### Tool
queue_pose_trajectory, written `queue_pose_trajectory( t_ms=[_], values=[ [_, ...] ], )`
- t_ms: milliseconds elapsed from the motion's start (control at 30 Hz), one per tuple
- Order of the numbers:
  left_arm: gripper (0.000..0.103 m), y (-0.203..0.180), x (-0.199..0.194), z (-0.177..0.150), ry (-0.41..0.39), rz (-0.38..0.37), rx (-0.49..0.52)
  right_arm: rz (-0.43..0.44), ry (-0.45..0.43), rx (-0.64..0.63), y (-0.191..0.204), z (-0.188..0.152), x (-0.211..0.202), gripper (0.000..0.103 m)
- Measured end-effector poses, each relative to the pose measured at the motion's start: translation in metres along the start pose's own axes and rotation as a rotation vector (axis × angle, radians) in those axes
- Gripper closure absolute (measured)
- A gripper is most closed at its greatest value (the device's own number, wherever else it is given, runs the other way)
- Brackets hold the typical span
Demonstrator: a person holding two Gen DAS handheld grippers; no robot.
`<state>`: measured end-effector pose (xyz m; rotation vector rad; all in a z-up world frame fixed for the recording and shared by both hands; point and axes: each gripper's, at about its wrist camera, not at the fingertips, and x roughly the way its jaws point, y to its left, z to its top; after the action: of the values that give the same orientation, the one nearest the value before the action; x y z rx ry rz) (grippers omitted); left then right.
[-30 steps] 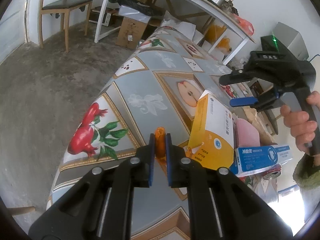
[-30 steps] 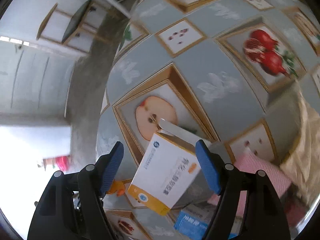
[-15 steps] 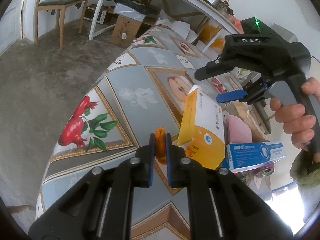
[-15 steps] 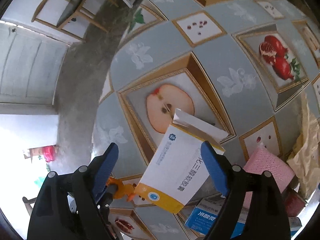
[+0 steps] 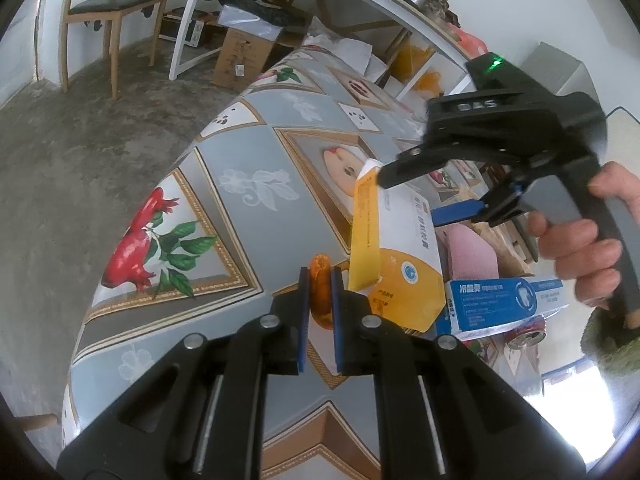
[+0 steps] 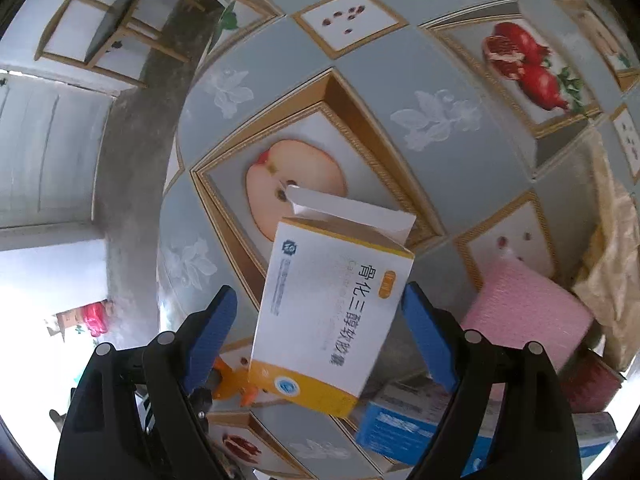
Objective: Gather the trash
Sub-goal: 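Grasp the small orange bottle with the left tool while the right tool grasps the white-and-yellow medicine box, then carry the orange bottle and medicine box to the wastebasket and release both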
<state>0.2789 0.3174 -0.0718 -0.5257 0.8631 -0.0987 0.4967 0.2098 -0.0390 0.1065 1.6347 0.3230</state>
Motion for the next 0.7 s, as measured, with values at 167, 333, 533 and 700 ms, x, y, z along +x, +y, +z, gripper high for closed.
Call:
queue_pose_trajectory(
  t_ms=[167, 333, 533, 700],
  values=[
    [0.095, 0.001, -0.002, 0.0, -0.008, 0.013, -0.005, -0.041, -0.016, -0.012, 0.009, 0.002, 0.009, 0.021],
    [0.095, 0.0, -0.003, 0.0, -0.01, 0.017, 0.004, -0.056, -0.058, -0.011, 0.009, -0.001, 0.013, 0.027],
    [0.095, -0.003, -0.006, -0.003, -0.021, 0.025, 0.001, -0.012, -0.097, 0.01, 0.001, -0.004, 0.007, 0.033],
    [0.095, -0.008, -0.025, -0.005, -0.073, 0.041, -0.001, 0.12, -0.187, 0.066, -0.007, -0.009, -0.016, 0.033]
  ],
)
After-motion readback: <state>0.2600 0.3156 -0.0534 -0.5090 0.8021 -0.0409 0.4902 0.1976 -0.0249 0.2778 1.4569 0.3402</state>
